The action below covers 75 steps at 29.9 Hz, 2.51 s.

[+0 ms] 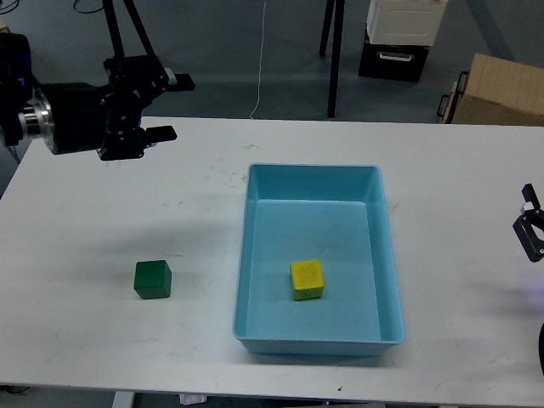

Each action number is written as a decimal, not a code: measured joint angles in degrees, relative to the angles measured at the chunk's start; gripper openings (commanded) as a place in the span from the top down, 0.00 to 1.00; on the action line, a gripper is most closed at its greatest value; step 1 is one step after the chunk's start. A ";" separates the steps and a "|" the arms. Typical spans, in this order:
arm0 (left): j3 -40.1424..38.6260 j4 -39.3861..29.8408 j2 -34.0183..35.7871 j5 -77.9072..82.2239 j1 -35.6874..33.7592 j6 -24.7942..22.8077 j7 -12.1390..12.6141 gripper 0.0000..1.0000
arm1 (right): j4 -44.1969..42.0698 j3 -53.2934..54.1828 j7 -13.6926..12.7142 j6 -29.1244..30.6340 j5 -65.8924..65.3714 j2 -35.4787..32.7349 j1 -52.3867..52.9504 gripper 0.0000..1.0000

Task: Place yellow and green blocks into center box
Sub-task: 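Swing the left gripper up and lower it over the green cube, then close the left gripper on the green cube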

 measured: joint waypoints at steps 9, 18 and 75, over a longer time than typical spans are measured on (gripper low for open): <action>26.37 -2.09 -16.21 10.29 -14.64 0.01 0.03 0.00 | -1.01 -0.08 0.00 0.44 0.00 0.00 -0.15 0.00; 34.29 -2.05 -19.71 12.41 -14.18 0.01 0.43 0.00 | -1.30 -0.16 -0.05 0.90 0.00 0.00 -0.73 0.00; 33.95 9.67 -19.59 18.80 2.30 0.01 2.47 0.94 | -1.96 -1.40 -0.17 2.24 -0.08 0.00 -1.71 0.00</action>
